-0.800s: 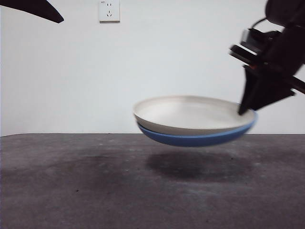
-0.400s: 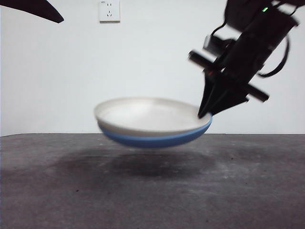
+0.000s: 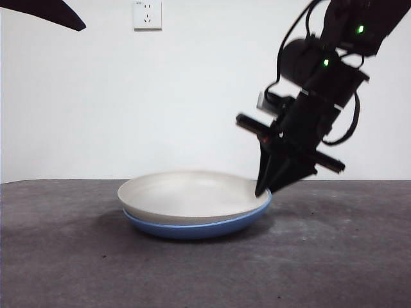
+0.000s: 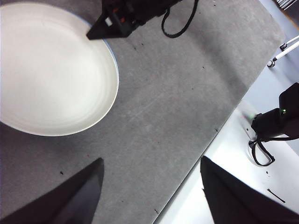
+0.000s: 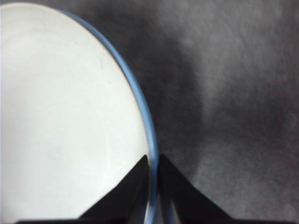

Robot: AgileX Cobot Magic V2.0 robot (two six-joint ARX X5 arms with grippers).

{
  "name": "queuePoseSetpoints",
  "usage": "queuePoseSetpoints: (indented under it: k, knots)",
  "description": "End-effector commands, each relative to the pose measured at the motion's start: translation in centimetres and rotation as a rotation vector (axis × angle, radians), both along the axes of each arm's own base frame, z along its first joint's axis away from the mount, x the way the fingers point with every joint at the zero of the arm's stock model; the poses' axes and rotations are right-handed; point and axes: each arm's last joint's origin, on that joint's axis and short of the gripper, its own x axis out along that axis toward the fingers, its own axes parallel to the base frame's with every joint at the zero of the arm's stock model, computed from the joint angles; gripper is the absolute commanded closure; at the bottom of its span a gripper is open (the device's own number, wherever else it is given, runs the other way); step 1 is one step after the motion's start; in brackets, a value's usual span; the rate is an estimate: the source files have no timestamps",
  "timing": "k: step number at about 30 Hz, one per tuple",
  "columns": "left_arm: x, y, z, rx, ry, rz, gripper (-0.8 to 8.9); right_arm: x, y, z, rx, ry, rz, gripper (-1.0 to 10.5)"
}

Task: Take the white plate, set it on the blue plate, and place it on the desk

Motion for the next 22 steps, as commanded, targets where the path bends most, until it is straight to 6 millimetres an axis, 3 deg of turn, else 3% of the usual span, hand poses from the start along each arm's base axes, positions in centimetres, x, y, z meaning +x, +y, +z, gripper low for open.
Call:
queuePoseSetpoints:
  k: [1, 10, 16, 22]
  knots:
    - [0.1, -0.2, 0.2, -0.005, -0.016, -0.017, 4.79, 0.6, 0.5, -0.5, 0.009, 0.008, -0.002, 9.3]
    - [0.1, -0.2, 0.1, -0.004, -0.015, -0.017, 4.79, 0.5, 0.5, -0.7, 0.003, 0.022, -0.001, 9.2]
    - [0.1, -0.2, 0.1, -0.004, -0.014, -0.017, 4.79, 0.3, 0.3, -0.4, -0.003, 0.034, -0.003, 6.5]
    - [0.1, -0.2, 0.1, -0.004, -0.014, -0.017, 4.78, -0.4, -0.1, 2.0, -0.011, -0.031, 0.001, 6.2]
